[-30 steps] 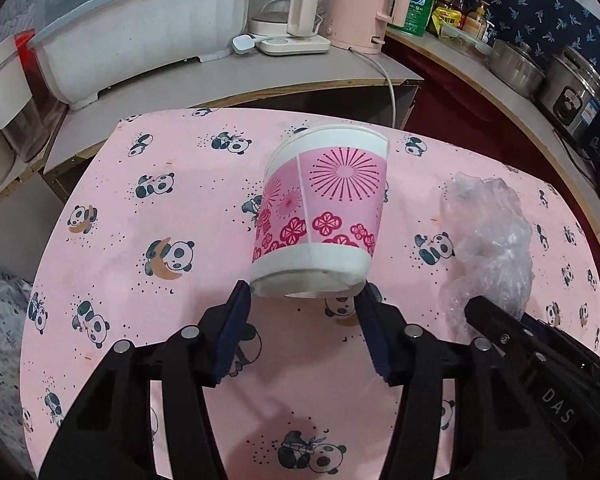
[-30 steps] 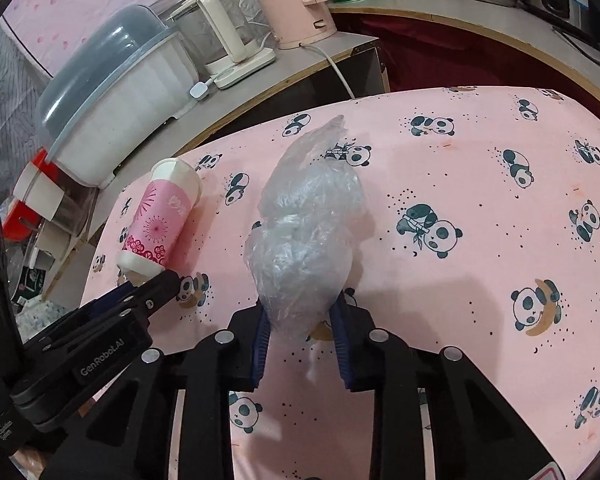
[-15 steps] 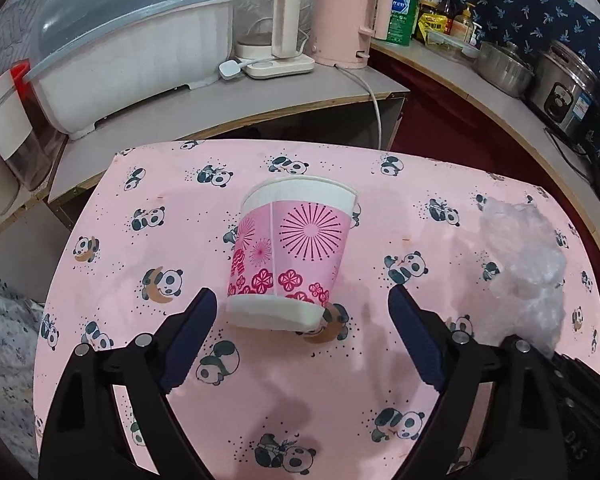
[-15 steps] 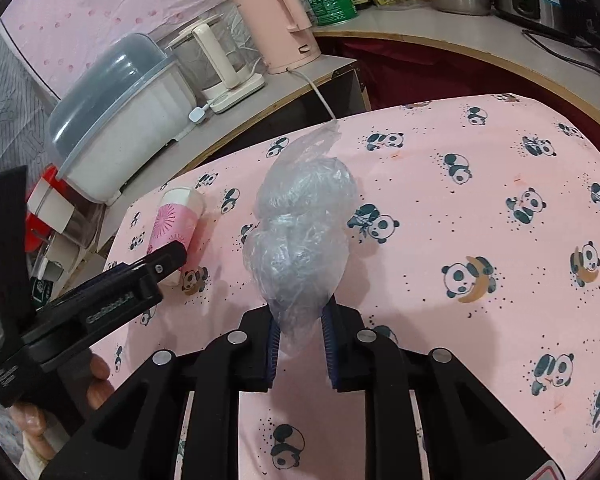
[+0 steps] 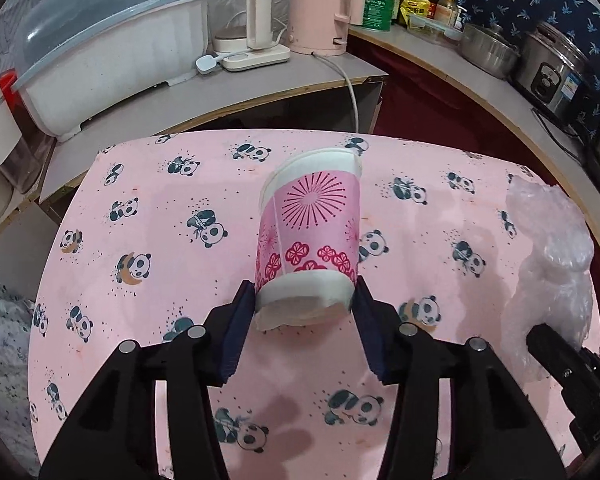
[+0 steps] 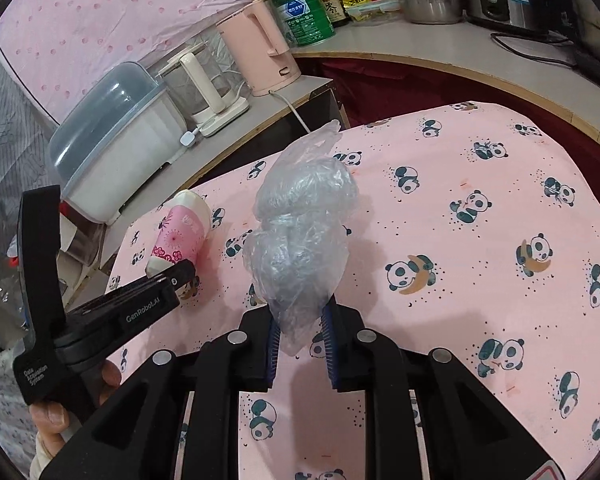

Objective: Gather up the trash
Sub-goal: 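Lift the cup and plastic bag and carry them over the bin with both grippers, then open both grippers to drop the cup and plastic bag into the bin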

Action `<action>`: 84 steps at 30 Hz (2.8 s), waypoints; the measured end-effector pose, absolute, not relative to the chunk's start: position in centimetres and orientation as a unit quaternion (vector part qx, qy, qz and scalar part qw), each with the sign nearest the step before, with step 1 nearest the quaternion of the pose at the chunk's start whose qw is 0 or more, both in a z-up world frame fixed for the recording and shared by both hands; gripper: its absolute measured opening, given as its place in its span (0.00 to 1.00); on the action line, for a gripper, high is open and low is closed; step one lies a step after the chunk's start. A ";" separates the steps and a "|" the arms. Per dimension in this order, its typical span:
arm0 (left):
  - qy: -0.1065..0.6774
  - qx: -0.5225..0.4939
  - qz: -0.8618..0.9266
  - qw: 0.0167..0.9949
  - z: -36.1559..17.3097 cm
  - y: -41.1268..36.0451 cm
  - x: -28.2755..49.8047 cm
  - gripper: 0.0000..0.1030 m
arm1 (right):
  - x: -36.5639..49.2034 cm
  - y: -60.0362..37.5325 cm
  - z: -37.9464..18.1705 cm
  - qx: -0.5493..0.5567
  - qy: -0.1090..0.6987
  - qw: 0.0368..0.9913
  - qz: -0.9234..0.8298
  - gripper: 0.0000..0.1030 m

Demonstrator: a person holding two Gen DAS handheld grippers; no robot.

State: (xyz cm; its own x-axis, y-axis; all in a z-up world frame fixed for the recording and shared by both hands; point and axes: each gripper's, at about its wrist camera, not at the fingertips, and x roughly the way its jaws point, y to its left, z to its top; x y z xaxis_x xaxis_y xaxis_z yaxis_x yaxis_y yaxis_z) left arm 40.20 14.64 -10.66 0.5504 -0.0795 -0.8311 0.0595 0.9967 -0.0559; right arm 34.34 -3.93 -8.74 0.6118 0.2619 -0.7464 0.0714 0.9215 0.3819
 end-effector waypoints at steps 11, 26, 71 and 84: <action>0.456 -0.012 -0.082 0.886 -6.6 10.1 34.2 0.36 | 29.4 -7.6 -4.1 0.204 0.397 0.894 0.032 0.18; 0.425 0.015 -0.151 0.893 -1.5 1.3 25.6 0.35 | 20.3 -15.7 0.2 0.232 0.347 0.909 -0.020 0.18; 0.426 0.125 -0.332 0.832 -1.2 -24.7 11.7 0.36 | -0.3 -37.9 -1.4 0.324 0.284 0.878 -0.210 0.18; 0.428 0.124 -0.315 0.838 -2.3 -25.6 12.2 0.51 | 0.2 -38.8 -2.5 0.330 0.293 0.873 -0.208 0.18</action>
State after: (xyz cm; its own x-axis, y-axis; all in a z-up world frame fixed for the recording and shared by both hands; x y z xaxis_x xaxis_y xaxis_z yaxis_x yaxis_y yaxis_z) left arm 12.18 -25.57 -2.30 0.4354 -0.4226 -0.7949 0.6344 0.7705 -0.0622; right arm 0.21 -38.75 -2.49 0.7415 -0.1702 -0.6490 0.5567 0.6960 0.4535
